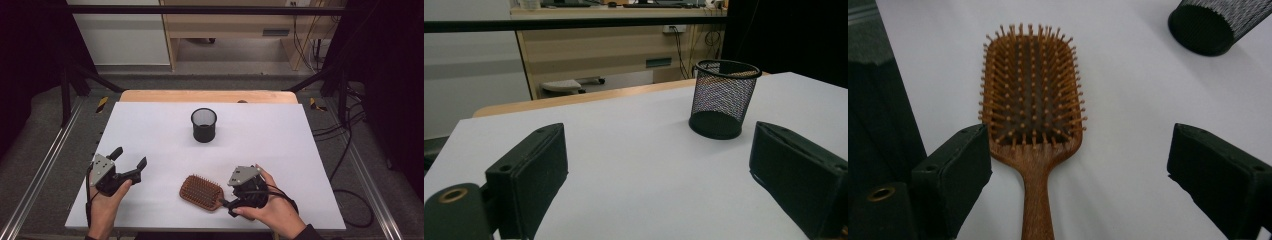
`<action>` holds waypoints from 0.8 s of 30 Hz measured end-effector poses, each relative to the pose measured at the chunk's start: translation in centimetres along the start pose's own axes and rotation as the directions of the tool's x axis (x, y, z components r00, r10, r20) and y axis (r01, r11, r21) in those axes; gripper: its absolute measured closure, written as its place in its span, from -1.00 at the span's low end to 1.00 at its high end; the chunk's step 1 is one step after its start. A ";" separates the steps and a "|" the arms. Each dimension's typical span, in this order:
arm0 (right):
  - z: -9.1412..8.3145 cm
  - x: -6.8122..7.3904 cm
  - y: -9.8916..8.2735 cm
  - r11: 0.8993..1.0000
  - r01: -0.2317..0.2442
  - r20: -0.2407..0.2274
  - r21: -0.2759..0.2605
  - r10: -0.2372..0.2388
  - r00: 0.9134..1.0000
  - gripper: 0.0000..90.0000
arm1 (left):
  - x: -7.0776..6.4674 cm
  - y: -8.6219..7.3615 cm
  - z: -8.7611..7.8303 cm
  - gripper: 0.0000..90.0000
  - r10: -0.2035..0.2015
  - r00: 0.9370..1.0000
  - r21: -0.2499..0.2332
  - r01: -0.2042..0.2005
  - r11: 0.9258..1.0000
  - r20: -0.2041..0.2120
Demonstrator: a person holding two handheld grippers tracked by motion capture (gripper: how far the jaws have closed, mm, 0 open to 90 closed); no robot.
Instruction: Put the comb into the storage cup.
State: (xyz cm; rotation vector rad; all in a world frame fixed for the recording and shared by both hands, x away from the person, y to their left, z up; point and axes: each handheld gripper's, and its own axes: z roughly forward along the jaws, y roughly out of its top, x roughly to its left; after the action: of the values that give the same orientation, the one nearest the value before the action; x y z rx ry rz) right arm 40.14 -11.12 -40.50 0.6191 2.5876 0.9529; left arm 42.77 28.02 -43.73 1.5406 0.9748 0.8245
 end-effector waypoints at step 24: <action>3.3 0.9 -1.1 0.971 0.007 -0.127 0.240 0.024 0.992 -0.77 | -0.6 -0.4 0.9 -0.96 0.065 0.997 0.049 -0.066 0.997 0.037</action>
State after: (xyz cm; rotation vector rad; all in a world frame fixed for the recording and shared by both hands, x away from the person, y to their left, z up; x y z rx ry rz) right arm 40.49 -9.67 -43.76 0.6496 2.8447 0.7074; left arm 43.29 27.15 -44.33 1.6324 0.9291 0.8211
